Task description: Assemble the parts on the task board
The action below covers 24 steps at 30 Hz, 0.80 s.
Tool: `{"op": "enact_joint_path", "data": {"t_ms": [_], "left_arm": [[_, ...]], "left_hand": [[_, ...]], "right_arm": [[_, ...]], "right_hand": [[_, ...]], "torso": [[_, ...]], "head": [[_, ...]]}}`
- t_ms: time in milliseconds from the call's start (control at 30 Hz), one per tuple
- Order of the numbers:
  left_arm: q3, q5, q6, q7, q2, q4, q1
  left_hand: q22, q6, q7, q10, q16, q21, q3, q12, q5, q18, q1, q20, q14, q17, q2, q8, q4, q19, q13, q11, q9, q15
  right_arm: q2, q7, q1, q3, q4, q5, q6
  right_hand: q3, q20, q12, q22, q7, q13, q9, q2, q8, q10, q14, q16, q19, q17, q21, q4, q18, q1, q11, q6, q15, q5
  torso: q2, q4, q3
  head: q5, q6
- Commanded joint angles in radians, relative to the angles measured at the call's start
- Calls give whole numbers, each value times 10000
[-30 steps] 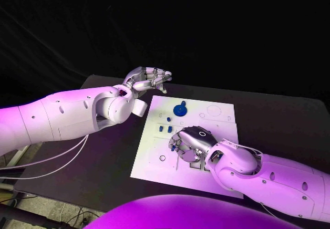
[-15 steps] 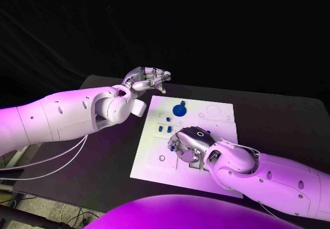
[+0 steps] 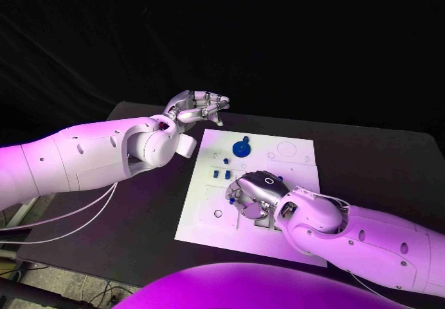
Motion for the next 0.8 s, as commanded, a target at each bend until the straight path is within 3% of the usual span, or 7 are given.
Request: {"op": "enact_joint_path", "data": {"t_ms": [33, 100, 267, 567, 700, 800], "left_arm": [[11, 47, 139, 17, 7, 18, 10], [11, 47, 146, 13, 4, 16, 10], [11, 47, 164, 4, -4, 12, 10], [11, 47, 175, -4, -22, 2, 10], [11, 47, 180, -6, -35, 2, 9], [10, 48, 192, -9, -49, 2, 8]], "left_hand": [[10, -45, -5, -76, -15, -19, -18, 45, 26, 119, 39, 69, -23, -14, -41, 41, -7, -18, 10, -14, 10, 60], [10, -45, -5, -76, -15, -19, -18, 45, 26, 119, 39, 69, -23, -14, -41, 41, -7, -18, 10, -14, 10, 60], [10, -45, -5, -76, -15, -19, -18, 45, 26, 119, 39, 69, -23, -14, -41, 41, -7, -18, 10, -14, 10, 60], [14, -45, -8, -93, -16, -16, 2, 66, 26, 121, 62, 71, -35, -16, -16, 65, -20, -25, 13, -14, 17, 59], [14, -45, -8, -93, -16, -16, 2, 66, 26, 121, 62, 71, -35, -16, -16, 65, -20, -25, 13, -14, 17, 59], [14, -45, -8, -93, -16, -16, 2, 66, 26, 121, 62, 71, -35, -16, -16, 65, -20, -25, 13, -14, 17, 59]], "right_arm": [[-37, -50, -54, -49, -30, -109, 43], [-69, -72, -54, -49, -19, -109, -113], [-203, -65, -54, -47, 69, -90, -470], [-850, -48, 46, 53, 657, 104, -864], [-1246, -58, 214, 137, 942, 428, -922], [-1716, -100, 507, 222, 1170, 934, -727]], "right_hand": [[-53, 57, -167, -116, 53, -133, -62, -68, -148, -271, 56, -65, -108, -111, -163, 26, 73, -123, 85, -209, 94, 45], [-103, 141, -304, -314, 158, -238, -115, -224, -308, -610, -30, -182, -283, -364, -432, 63, 126, -242, 204, -453, 197, 53], [-132, 261, -392, -688, 151, -419, -149, -402, -458, -1195, -229, -359, -644, -763, -955, 31, 244, -231, 313, -645, 300, 96], [-150, 280, -338, -657, 163, -445, -129, -406, -430, -1251, -244, -341, -628, -751, -938, 52, 238, -241, 320, -577, 309, 127], [-160, 283, -314, -618, 168, -449, -124, -410, -423, -1250, -234, -321, -592, -720, -894, 65, 227, -253, 322, -557, 310, 146], [-233, 294, -243, -547, 180, -464, -121, -459, -433, -1253, -183, -243, -515, -601, -817, 125, 208, -339, 326, -554, 315, 168]], "torso": [[-1, 2, 5], [-3, 3, 8], [1, -4, 9], [-10, -14, 5], [-9, -15, 10], [-18, -16, 14]], "head": [[-8, 2], [-13, 2], [-18, 2], [-60, 2], [-114, 37], [-163, 49]]}}
